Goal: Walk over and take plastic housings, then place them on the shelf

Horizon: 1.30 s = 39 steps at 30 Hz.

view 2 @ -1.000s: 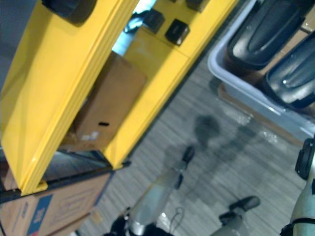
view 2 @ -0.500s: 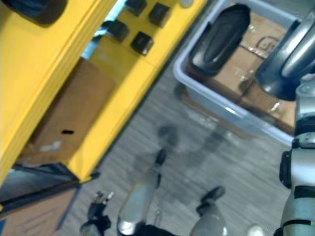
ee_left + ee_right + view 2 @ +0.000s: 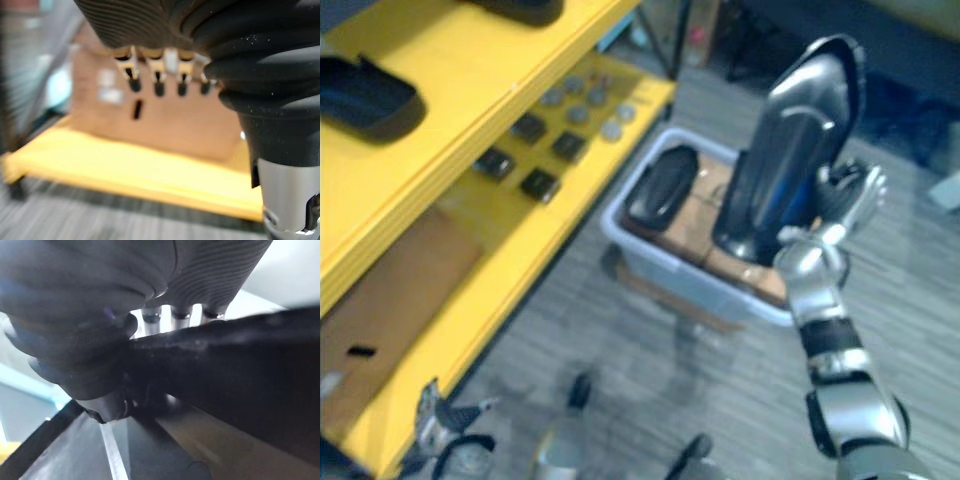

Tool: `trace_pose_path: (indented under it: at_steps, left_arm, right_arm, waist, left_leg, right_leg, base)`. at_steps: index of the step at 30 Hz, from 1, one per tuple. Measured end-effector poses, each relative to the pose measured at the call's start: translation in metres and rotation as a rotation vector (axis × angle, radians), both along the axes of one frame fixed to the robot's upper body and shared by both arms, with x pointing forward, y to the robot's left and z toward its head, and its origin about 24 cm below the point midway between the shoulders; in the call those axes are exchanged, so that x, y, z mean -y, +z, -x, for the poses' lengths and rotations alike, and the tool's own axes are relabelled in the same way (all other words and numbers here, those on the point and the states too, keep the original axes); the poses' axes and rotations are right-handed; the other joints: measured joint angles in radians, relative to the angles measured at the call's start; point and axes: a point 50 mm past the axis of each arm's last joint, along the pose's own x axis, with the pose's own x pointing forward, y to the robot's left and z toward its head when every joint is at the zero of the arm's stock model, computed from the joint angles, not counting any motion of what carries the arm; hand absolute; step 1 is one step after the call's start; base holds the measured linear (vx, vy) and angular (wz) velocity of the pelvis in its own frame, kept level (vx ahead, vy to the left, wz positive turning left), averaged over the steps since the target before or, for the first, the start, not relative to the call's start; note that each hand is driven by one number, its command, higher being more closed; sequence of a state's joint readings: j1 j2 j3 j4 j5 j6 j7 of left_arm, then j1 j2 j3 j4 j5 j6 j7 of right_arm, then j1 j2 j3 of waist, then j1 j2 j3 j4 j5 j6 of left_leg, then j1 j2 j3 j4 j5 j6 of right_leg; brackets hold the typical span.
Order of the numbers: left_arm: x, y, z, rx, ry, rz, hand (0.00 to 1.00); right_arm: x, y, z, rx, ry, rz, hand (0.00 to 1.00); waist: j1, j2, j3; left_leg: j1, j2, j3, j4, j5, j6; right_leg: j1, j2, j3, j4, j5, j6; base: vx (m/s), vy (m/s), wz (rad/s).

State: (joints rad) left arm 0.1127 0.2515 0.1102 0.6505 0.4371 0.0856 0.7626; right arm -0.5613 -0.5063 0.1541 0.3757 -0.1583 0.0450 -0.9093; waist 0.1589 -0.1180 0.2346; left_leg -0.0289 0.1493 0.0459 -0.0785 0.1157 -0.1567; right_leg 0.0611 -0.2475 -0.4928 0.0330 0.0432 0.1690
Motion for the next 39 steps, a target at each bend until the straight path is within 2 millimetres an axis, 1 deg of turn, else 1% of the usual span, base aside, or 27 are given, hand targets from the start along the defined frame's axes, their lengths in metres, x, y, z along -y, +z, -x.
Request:
trace_pose_path:
  at_steps: [1, 2, 3, 4, 5, 6, 7, 9, 10, 12, 13, 14, 15, 16, 17, 19, 20, 22, 25, 27, 28, 29, 31, 34, 37, 39]
  left_arm:
    - [-0.001, 0.006, -0.009, 0.037, -0.033, -0.012, 0.0]
    - [-0.001, 0.008, -0.014, 0.058, -0.053, -0.018, 0.0]
    - [0.002, 0.015, -0.025, 0.103, -0.09, -0.02, 0.0]
    - [0.011, 0.019, -0.039, 0.142, -0.16, 0.007, 0.0]
    - [0.017, 0.022, -0.047, 0.16, -0.204, 0.022, 0.0]
    - [0.032, 0.026, -0.06, 0.194, -0.297, 0.063, 0.0]
    - [0.042, 0.028, -0.065, 0.211, -0.345, 0.098, 0.0]
    - [0.078, 0.037, -0.081, 0.28, -0.496, 0.259, 0.0]
    - [0.087, 0.04, -0.084, 0.298, -0.515, 0.322, 0.0]
    - [0.117, 0.046, -0.092, 0.331, -0.58, 0.644, 0.0]
    - [0.124, 0.046, -0.094, 0.33, -0.59, 0.728, 0.0]
    - [0.136, 0.047, -0.095, 0.319, -0.605, 0.889, 0.0]
    - [0.145, 0.048, -0.095, 0.312, -0.62, 1.009, 0.0]
    - [0.148, 0.048, -0.095, 0.316, -0.619, 1.062, 0.0]
    - [0.153, 0.051, -0.096, 0.328, -0.616, 1.157, 0.0]
    - [0.158, 0.059, -0.1, 0.356, -0.628, 1.268, 0.0]
    - [0.158, 0.06, -0.101, 0.359, -0.628, 1.281, 0.0]
    - [0.164, 0.069, -0.105, 0.394, -0.64, 1.374, 0.0]
    - [0.17, 0.078, -0.109, 0.411, -0.664, 1.451, 0.0]
    - [0.173, 0.081, -0.111, 0.417, -0.673, 1.483, 0.0]
    - [0.174, 0.083, -0.111, 0.422, -0.665, 1.521, 0.0]
    - [0.174, 0.083, -0.111, 0.422, -0.664, 1.525, 0.0]
    - [0.177, 0.085, -0.112, 0.42, -0.66, 1.597, 0.0]
    - [0.179, 0.09, -0.115, 0.431, -0.688, 1.631, 0.0]
    - [0.181, 0.103, -0.117, 0.469, -0.747, 1.644, 0.0]
    - [0.182, 0.113, -0.118, 0.5, -0.798, 1.65, 0.0]
  right_arm:
    - [-0.003, 0.002, 0.002, 0.008, 0.023, 0.008, 1.0]
    - [-0.004, 0.002, 0.003, 0.01, 0.033, 0.014, 1.0]
    - [-0.007, 0.005, 0.004, 0.019, 0.058, 0.017, 1.0]
    - [-0.009, 0.008, 0.006, 0.03, 0.083, 0.019, 1.0]
    - [-0.011, 0.009, 0.007, 0.035, 0.101, 0.021, 1.0]
    - [-0.016, 0.013, 0.008, 0.045, 0.139, 0.03, 1.0]
    - [-0.019, 0.015, 0.008, 0.049, 0.158, 0.038, 1.0]
    - [-0.033, 0.021, 0.009, 0.054, 0.238, 0.103, 1.0]
    - [-0.037, 0.021, 0.009, 0.05, 0.257, 0.121, 1.0]
    - [-0.049, 0.019, 0.008, 0.024, 0.317, 0.173, 1.0]
    - [-0.052, 0.018, 0.008, 0.014, 0.329, 0.181, 1.0]
    - [-0.057, 0.018, 0.007, -0.001, 0.349, 0.211, 1.0]
    - [-0.063, 0.018, 0.006, -0.01, 0.371, 0.24, 1.0]
    - [-0.065, 0.018, 0.006, -0.013, 0.379, 0.255, 1.0]
    - [-0.071, 0.02, 0.004, -0.021, 0.404, 0.279, 1.0]
    - [-0.084, 0.021, 0.003, -0.034, 0.446, 0.324, 1.0]
    - [-0.085, 0.02, 0.003, -0.036, 0.449, 0.327, 1.0]
    - [-0.094, 0.017, 0.003, -0.045, 0.469, 0.376, 1.0]
    - [-0.105, 0.01, 0.004, -0.065, 0.506, 0.438, 1.0]
    - [-0.109, 0.004, 0.002, -0.085, 0.512, 0.457, 1.0]
    - [-0.112, -0.001, 0.002, -0.105, 0.522, 0.473, 1.0]
    - [-0.113, -0.002, 0.002, -0.108, 0.523, 0.478, 1.0]
    - [-0.116, -0.008, 0.001, -0.135, 0.545, 0.498, 1.0]
    - [-0.117, -0.014, 0.0, -0.149, 0.561, 0.505, 1.0]
    - [-0.121, -0.019, 0.001, -0.157, 0.585, 0.526, 1.0]
    - [-0.127, -0.02, 0.002, -0.149, 0.607, 0.541, 1.0]
  waist:
    - [-0.017, 0.002, -0.013]
    - [-0.023, 0.002, -0.018]
    - [-0.036, 0.006, -0.022]
    - [-0.04, 0.012, -0.03]
    - [-0.041, 0.015, -0.033]
    - [-0.041, 0.023, -0.042]
    - [-0.041, 0.027, -0.046]
    - [-0.04, 0.037, -0.065]
    - [-0.039, 0.038, -0.069]
    - [-0.04, 0.044, -0.087]
    - [-0.039, 0.045, -0.092]
    - [-0.039, 0.048, -0.097]
    - [-0.038, 0.052, -0.101]
    - [-0.038, 0.054, -0.102]
    - [-0.037, 0.059, -0.106]
    - [-0.037, 0.069, -0.112]
    - [-0.036, 0.07, -0.112]
    - [-0.036, 0.081, -0.121]
    - [-0.038, 0.093, -0.129]
    - [-0.038, 0.096, -0.131]
    - [-0.038, 0.096, -0.131]
    - [-0.037, 0.096, -0.131]
    - [-0.035, 0.096, -0.131]
    - [-0.033, 0.095, -0.131]
    - [-0.034, 0.095, -0.131]
    - [-0.033, 0.095, -0.131]
  left_leg:
    - [0.004, 0.006, 0.009, 0.0, -0.001, -0.001]
    - [0.007, 0.01, 0.015, 0.0, -0.001, -0.002]
    - [0.011, 0.014, 0.017, 0.0, -0.001, -0.004]
    - [0.01, 0.018, 0.02, 0.0, 0.0, -0.005]
    - [0.01, 0.018, 0.022, 0.0, 0.0, -0.006]
    - [0.009, 0.018, 0.025, 0.0, 0.001, -0.006]
    - [0.009, 0.017, 0.028, 0.0, 0.001, -0.006]
    - [0.007, 0.013, 0.032, 0.0, 0.001, -0.006]
    - [0.007, 0.013, 0.032, 0.0, 0.001, -0.005]
    - [0.01, 0.009, 0.02, 0.0, 0.004, -0.005]
    - [0.01, 0.009, 0.018, 0.0, 0.004, -0.005]
    - [0.012, 0.006, 0.013, 0.0, 0.006, -0.005]
    - [0.016, 0.003, 0.011, 0.0, 0.006, -0.004]
    - [0.017, 0.002, 0.011, 0.0, 0.007, -0.004]
    - [0.017, -0.001, 0.011, 0.0, 0.007, -0.003]
    - [0.025, -0.003, 0.01, 0.0, 0.008, -0.001]
    - [0.028, -0.004, 0.009, 0.0, 0.008, -0.001]
    - [0.03, -0.005, 0.003, 0.0, 0.01, 0.0]
    - [0.029, -0.005, -0.004, -0.001, 0.014, -0.001]
    - [0.027, -0.005, -0.008, -0.001, 0.017, -0.001]
    - [0.025, -0.005, -0.011, -0.002, 0.018, -0.001]
    - [0.025, -0.005, -0.011, -0.002, 0.018, -0.001]
    - [0.014, -0.004, -0.018, -0.002, 0.02, -0.001]
    - [0.002, -0.005, -0.029, -0.002, 0.023, -0.001]
    - [-0.006, -0.007, -0.039, -0.001, 0.028, -0.002]
    - [-0.006, -0.008, -0.04, -0.001, 0.028, -0.002]
  right_leg:
    - [0.002, 0.008, 0.004, -0.012, 0.007, -0.003]
    - [0.003, 0.013, 0.009, -0.018, 0.012, -0.006]
    - [0.011, 0.021, 0.013, -0.035, 0.021, -0.009]
    - [0.011, 0.026, 0.015, -0.048, 0.029, -0.011]
    - [0.011, 0.028, 0.018, -0.053, 0.034, -0.011]
    - [0.012, 0.03, 0.023, -0.065, 0.044, -0.012]
    - [0.012, 0.03, 0.024, -0.071, 0.048, -0.012]
    - [0.015, 0.03, 0.026, -0.087, 0.058, -0.01]
    - [0.018, 0.03, 0.025, -0.09, 0.06, -0.01]
    - [0.032, 0.03, 0.016, -0.098, 0.066, -0.008]
    - [0.034, 0.03, 0.013, -0.098, 0.066, -0.008]
    - [0.042, 0.028, 0.004, -0.099, 0.066, -0.008]
    - [0.045, 0.025, 0.001, -0.099, 0.066, -0.008]
    - [0.046, 0.024, 0.001, -0.099, 0.066, -0.008]
    - [0.047, 0.02, 0.001, -0.098, 0.067, -0.007]
    - [0.054, 0.018, 0.001, -0.096, 0.067, -0.007]
    - [0.057, 0.018, 0.0, -0.096, 0.067, -0.007]
    - [0.064, 0.018, -0.006, -0.095, 0.066, -0.007]
    - [0.064, 0.018, -0.015, -0.094, 0.065, -0.008]
    - [0.064, 0.018, -0.02, -0.094, 0.061, -0.013]
    - [0.064, 0.018, -0.022, -0.094, 0.059, -0.017]
    - [0.064, 0.018, -0.022, -0.094, 0.059, -0.017]
    - [0.062, 0.02, -0.028, -0.094, 0.06, -0.017]
    - [0.059, 0.022, -0.038, -0.096, 0.066, -0.008]
    - [0.06, 0.021, -0.051, -0.096, 0.066, -0.008]
    - [0.061, 0.021, -0.052, -0.096, 0.067, -0.008]
  base:
    - [-0.04, -0.041, -0.25]
    - [-0.05, -0.041, -0.21]
    - [-0.07, -0.033, -0.18]
    - [-0.08, -0.029, -0.14]
    - [-0.08, -0.016, -0.13]
    - [-0.06, -0.005, -0.09]
    - [-0.07, 0.0, -0.1]
    - [-0.05, 0.003, -0.04]
    - [-0.03, -0.001, 0.04]
    - [-0.01, -0.007, 0.12]
    - [0.0, -0.007, 0.17]
    - [-0.01, 0.0, 0.13]
    - [-0.01, 0.005, 0.1]
    - [-0.02, 0.013, 0.04]
    - [0.0, 0.0, 0.0]
    - [-0.02, 0.009, 0.01]
    - [-0.03, 0.004, 0.06]
    - [-0.04, 0.004, 0.06]
    - [-0.06, 0.007, 0.05]
    - [-0.06, 0.003, 0.06]
    - [-0.05, 0.002, 0.05]
    - [-0.05, 0.003, 0.05]
    - [-0.02, -0.001, 0.08]
    - [-0.01, -0.005, 0.11]
    - [0.01, -0.001, 0.11]
    - [0.0, 0.0, 0.0]
